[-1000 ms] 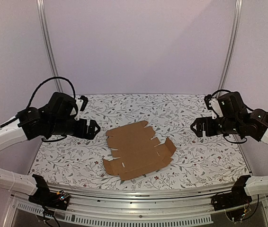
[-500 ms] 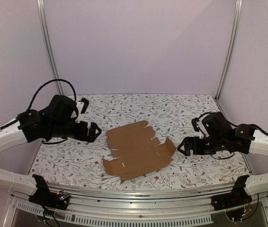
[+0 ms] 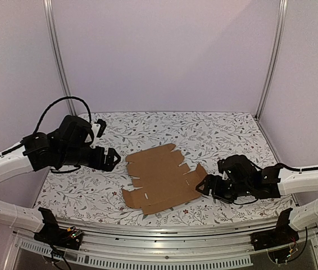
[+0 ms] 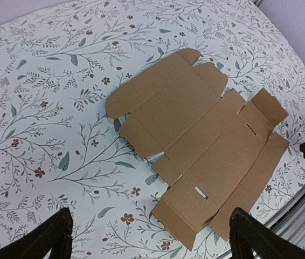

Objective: Fold the paper box

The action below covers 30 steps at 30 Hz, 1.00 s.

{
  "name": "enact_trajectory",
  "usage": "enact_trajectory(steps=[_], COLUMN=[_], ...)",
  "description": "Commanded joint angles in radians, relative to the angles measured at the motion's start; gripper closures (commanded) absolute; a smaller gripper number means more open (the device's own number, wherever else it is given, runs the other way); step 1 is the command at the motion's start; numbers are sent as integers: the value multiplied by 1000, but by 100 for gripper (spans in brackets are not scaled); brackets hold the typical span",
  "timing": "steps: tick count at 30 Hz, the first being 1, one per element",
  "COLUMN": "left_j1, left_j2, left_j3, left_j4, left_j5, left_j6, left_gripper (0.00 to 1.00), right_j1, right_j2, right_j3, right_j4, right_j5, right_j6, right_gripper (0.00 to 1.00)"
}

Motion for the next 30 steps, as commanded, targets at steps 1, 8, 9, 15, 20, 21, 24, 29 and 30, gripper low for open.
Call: enact_trajectory(steps=[1, 8, 9, 15, 20, 21, 24, 29, 30], left_j1=[-14, -14, -14, -14, -14, -14, -15, -16, -16], left_j2=[-19, -45, -49, -74, -79, -79, -83, -98, -98], left_j3=[-24, -38, -40, -44, -36, -34, -32, -38, -37], left_j4=[13, 13, 14, 0, -9, -15, -27, -30, -29], left_j5=[12, 22, 23, 23, 28, 28, 27, 27, 27], left_j6=[4, -3, -2, 0, 0, 0, 1, -1, -1], left_gripper=[0, 0, 0, 0, 0, 0, 1, 1, 0], right_j1=[44, 94, 102, 158, 188, 195, 216, 241, 244], right_j2=[36, 113, 129, 220, 303, 326, 368, 394, 397], right_j3=[-34, -78, -85, -88, -90, -89, -92, -94, -94], right_j4=[110, 263, 285, 386, 518, 540, 601, 635, 636], right_j5=[70, 106, 114, 169, 214, 222, 259, 331, 344], right_j6=[167, 324, 344, 423, 461, 470, 495, 525, 527], right_gripper=[15, 24, 25, 32, 36, 38, 42, 46, 48])
